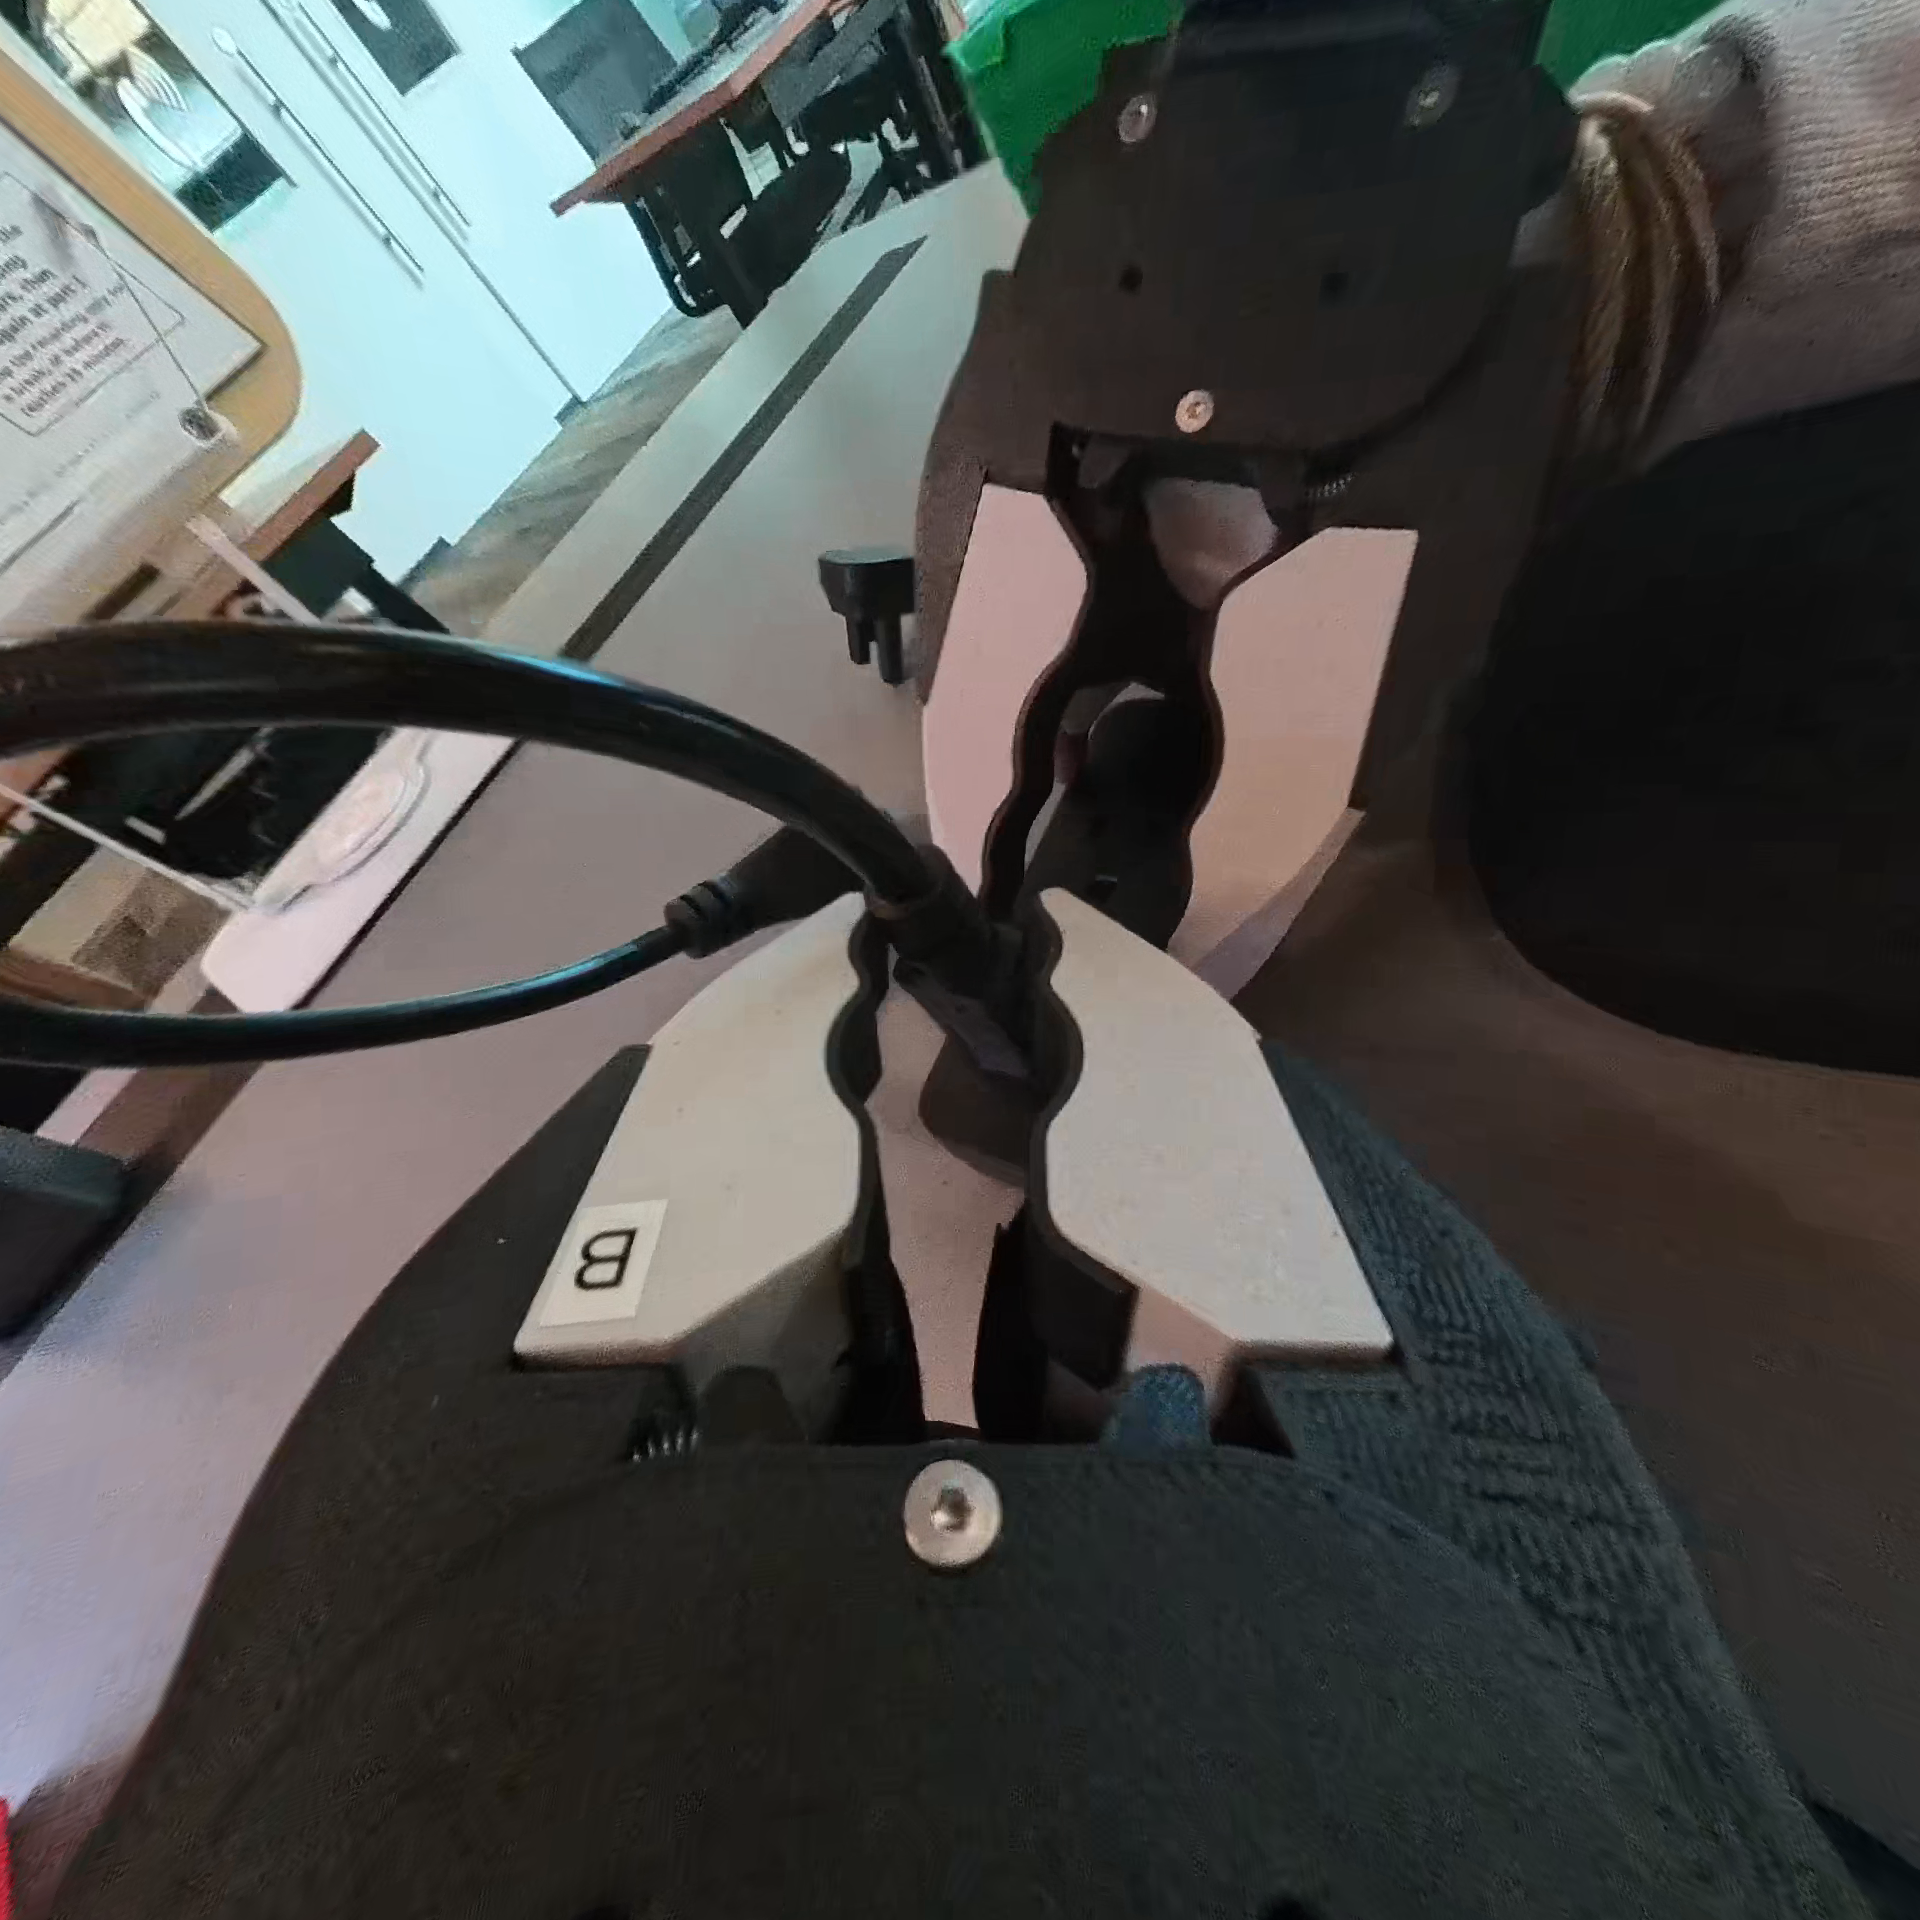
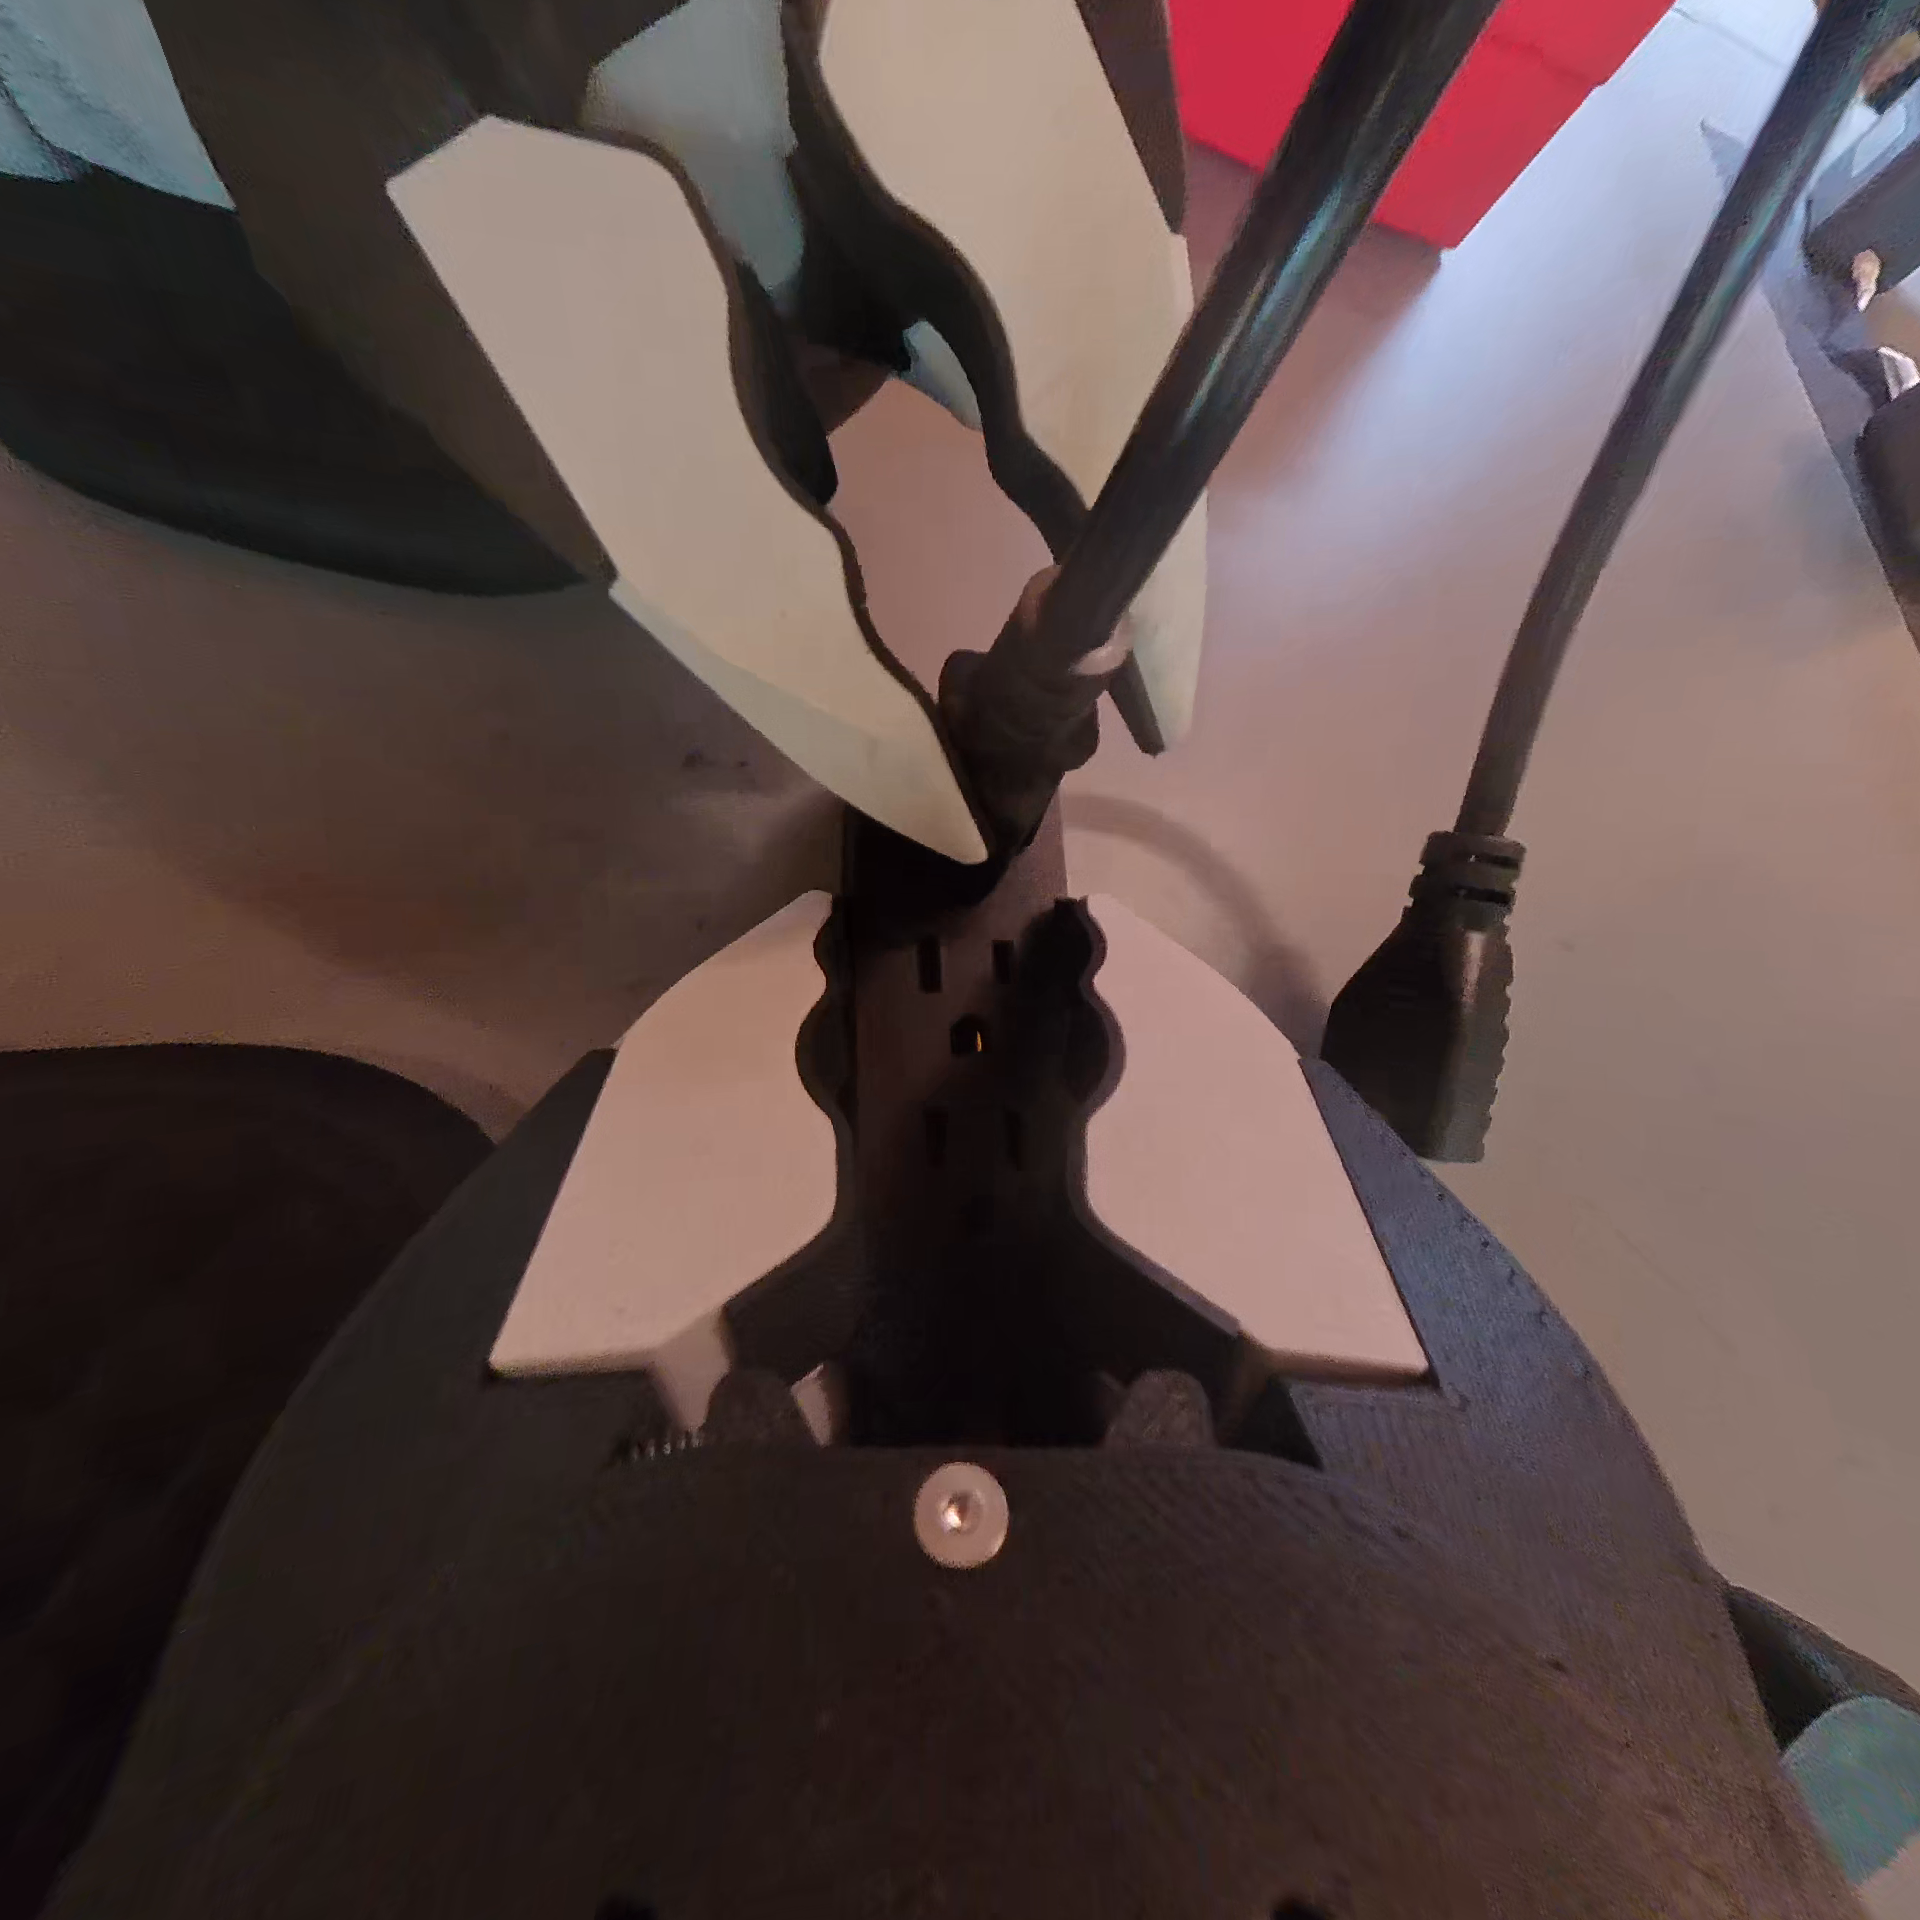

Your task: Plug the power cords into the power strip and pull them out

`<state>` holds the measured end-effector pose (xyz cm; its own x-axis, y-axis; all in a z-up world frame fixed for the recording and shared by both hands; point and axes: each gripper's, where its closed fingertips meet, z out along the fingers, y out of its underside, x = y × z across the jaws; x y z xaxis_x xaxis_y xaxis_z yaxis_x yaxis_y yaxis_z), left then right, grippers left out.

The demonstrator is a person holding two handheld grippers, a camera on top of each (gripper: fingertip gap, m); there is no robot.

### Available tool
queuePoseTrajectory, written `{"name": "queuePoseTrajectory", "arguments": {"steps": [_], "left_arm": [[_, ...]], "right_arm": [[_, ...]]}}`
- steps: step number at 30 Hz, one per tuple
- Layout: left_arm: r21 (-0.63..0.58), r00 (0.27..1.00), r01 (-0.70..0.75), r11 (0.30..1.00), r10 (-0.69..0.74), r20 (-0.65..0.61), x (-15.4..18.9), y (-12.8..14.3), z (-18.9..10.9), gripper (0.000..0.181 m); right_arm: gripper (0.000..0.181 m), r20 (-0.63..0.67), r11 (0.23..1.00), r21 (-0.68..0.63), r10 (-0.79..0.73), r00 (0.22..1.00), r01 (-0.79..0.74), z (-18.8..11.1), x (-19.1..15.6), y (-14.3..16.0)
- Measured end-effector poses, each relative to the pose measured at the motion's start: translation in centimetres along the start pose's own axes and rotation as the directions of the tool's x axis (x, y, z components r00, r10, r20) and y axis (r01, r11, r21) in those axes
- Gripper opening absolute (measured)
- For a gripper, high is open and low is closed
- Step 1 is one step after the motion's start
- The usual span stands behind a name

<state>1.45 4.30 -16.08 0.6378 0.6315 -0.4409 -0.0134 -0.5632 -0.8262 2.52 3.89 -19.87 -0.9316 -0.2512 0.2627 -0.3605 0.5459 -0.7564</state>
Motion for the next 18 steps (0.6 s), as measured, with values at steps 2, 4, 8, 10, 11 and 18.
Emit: {"name": "queuePoseTrajectory", "arguments": {"steps": [2, 4, 8, 10, 11, 18], "left_arm": [[-0.022, 0.998, 0.063, 0.998, -0.063, -0.01, -0.33, 0.41, 0.01, 0.025], [-0.022, 0.986, 0.161, 0.987, -0.162, -0.03, -0.74, 0.71, -0.14, 0.024], [-0.019, 0.994, 0.104, 0.994, -0.104, -0.022, -0.49, 0.47, -0.01, 0.024], [-0.01, 1.0, 0.002, 1.0, -0.002, 0.0, -0.04, 0.13, 0.01, 0.025], [-0.007, 1.0, -0.004, 1.0, 0.004, -0.004, 0.08, 0.06, -0.03, 0.025], [-0.03, 0.99, 0.14, 0.99, -0.141, -0.024, -0.68, 0.68, -0.22, 0.025]], "right_arm": [[0.041, -0.002, 1.0, -0.003, 0.011, 1.0, -0.011, 0.14, 0.08, 0.03], [0.041, -0.008, 1.0, -0.006, 0.018, 1.0, -0.018, 0.22, 0.17, -0.03], [0.041, 0.0, 1.0, -0.02, 0.006, 1.0, -0.006, 0.17, 0.07, 0.02], [0.041, 0.019, 1.0, -0.014, -0.001, 1.0, 0.002, -0.01, -0.19, 0.02], [0.041, 0.024, 1.0, -0.008, 0.002, 1.0, -0.002, -0.04, -0.26, 0.04], [0.041, 0.008, 1.0, -0.024, 0.014, 1.0, -0.014, 0.2, -0.05, 0.02]]}}
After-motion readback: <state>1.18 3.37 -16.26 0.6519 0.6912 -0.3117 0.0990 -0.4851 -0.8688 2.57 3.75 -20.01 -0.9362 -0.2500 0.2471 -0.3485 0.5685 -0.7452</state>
